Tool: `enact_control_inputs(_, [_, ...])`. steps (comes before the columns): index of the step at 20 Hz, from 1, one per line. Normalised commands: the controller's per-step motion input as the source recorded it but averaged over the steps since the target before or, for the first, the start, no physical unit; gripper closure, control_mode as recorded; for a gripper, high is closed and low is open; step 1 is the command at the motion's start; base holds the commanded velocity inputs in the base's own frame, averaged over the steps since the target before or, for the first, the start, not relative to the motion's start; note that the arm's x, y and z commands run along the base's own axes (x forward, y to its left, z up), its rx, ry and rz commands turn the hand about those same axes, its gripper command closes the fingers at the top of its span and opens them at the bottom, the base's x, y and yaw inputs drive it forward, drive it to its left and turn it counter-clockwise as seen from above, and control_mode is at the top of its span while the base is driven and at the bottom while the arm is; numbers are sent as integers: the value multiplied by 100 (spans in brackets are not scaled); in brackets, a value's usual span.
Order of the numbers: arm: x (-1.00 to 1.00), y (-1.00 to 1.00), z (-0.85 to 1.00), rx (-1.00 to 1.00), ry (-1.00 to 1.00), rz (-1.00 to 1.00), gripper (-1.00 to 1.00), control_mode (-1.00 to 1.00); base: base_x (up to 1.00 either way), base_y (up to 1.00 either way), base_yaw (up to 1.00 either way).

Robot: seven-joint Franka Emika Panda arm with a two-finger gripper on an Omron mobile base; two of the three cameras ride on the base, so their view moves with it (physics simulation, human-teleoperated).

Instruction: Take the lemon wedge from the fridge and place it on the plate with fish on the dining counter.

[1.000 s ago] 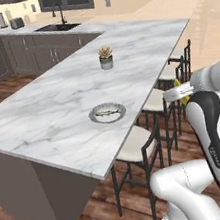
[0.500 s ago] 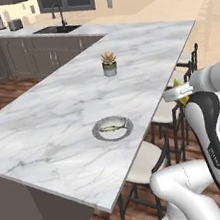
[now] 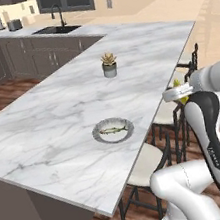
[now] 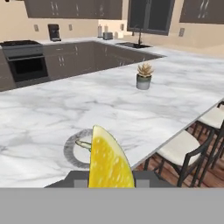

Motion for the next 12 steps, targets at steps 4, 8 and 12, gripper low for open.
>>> enact_control_inputs(4, [46, 25, -24, -5, 17, 0, 100, -100, 13, 5, 0])
enact_control_inputs(8, [85, 54, -52, -14, 44, 4, 100, -100, 0, 0, 0])
enact_control_inputs(12, [95, 47, -60, -20, 55, 9, 100, -100, 0, 0, 0])
